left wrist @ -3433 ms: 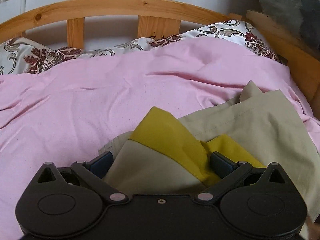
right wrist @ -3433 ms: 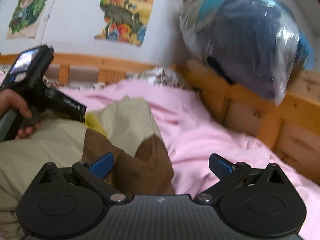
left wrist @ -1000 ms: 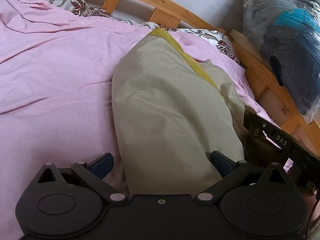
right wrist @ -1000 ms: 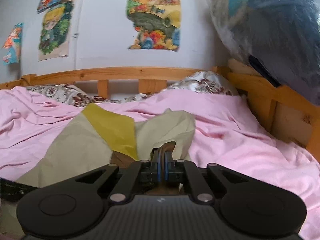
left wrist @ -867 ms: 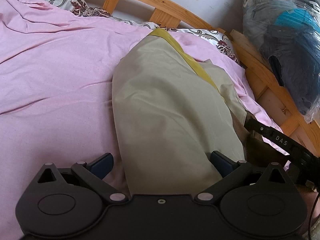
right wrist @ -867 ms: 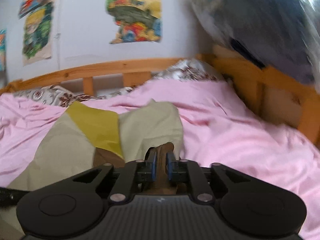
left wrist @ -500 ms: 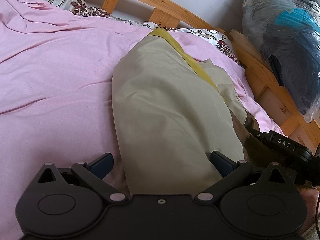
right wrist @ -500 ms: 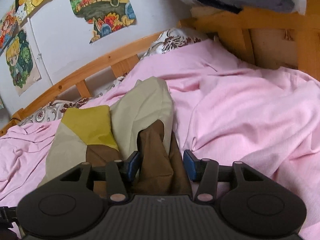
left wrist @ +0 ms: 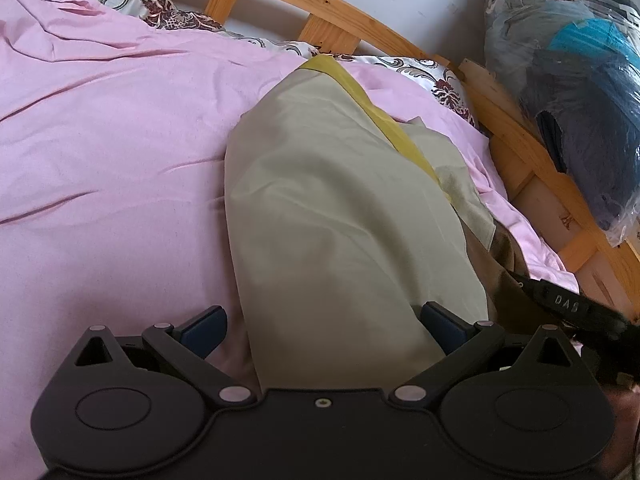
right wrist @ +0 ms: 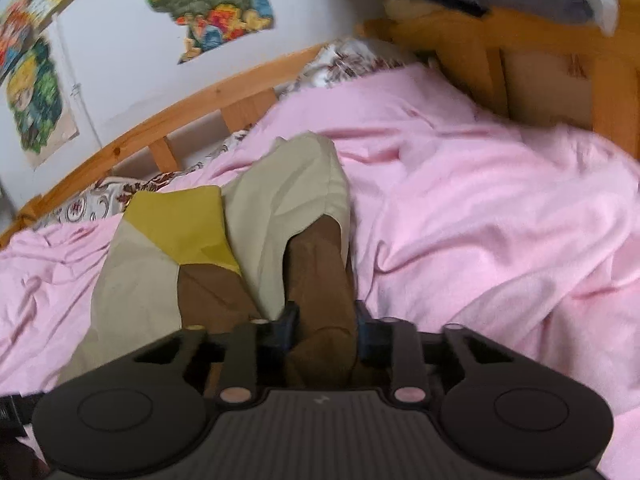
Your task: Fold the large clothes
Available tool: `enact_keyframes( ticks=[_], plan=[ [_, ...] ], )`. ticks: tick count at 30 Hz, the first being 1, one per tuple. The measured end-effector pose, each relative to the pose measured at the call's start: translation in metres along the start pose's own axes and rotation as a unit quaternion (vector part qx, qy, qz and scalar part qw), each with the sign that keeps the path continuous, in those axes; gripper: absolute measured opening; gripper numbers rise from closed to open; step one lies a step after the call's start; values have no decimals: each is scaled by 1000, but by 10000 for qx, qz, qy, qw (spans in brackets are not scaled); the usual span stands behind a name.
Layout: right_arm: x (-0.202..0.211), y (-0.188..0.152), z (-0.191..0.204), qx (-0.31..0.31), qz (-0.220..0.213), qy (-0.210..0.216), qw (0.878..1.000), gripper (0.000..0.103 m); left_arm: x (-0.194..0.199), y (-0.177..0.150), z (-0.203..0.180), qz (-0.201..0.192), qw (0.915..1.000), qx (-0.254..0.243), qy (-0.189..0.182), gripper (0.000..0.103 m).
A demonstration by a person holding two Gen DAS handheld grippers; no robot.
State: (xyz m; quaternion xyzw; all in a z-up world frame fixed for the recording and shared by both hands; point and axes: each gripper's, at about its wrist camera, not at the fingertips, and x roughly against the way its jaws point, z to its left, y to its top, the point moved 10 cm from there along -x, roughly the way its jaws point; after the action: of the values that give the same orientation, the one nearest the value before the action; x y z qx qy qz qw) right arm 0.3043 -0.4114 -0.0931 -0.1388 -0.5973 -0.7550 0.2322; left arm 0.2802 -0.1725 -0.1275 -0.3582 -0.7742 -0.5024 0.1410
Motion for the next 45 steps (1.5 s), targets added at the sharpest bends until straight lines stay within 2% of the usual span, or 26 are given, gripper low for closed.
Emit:
enact_keyframes(
  ticks=[2,4,7,9,11,13,15,18,20,23,24,25,27,29,33,42,45],
  plan=[
    [3,2,18,809,-152,-277,9962,23,0,0,1,8,10000,16,-11,102],
    [5,0,41,1644,-286,-470,9849,22,1,0,3,10,10000,15,-18,102],
    [5,-3,56,1952,-317,-524,9788,21,1,-1,4,12,10000,25,-29,102],
    [5,-3,53,1776,-302,-513,9823,23,1,-1,4,11,10000,19,-29,102],
    [5,0,42,1398,-254,-432,9889,30,1,-1,4,9,10000,15,-35,102],
    [4,2,29,885,-199,-306,9954,40,1,-1,5,17,10000,16,-52,102],
    [1,4,13,441,-142,-180,9988,59,1,-1,5,17,10000,19,-58,102],
    [-6,0,-6,-336,112,259,9990,70,1,0,5,24,10000,18,-49,102],
    [-5,0,-12,-772,61,597,9952,71,1,0,6,62,10000,11,-61,102],
    [-5,1,-12,-856,59,726,9937,72,-1,3,4,184,9998,-52,-39,102],
    [-5,0,-11,-823,59,716,9940,69,-1,4,3,230,9997,-125,-23,102],
    [-5,-1,-11,-775,72,695,9945,65,-1,6,2,269,9994,-197,-6,102],
    [-6,-3,-11,-708,109,592,9957,42,-3,10,-3,368,9986,-389,30,102],
    [-5,-5,-15,-738,92,546,9957,36,-5,14,-7,454,9975,-542,51,102],
    [-9,-7,-15,-812,65,518,9953,36,-9,19,-12,614,9953,-742,47,102],
    [-14,-10,-12,-671,-21,414,9969,43,-15,28,-10,985,9938,-520,-40,102],
    [-14,-10,-12,-652,-28,405,9970,45,-12,40,2,719,9972,-140,-114,102]
  ],
)
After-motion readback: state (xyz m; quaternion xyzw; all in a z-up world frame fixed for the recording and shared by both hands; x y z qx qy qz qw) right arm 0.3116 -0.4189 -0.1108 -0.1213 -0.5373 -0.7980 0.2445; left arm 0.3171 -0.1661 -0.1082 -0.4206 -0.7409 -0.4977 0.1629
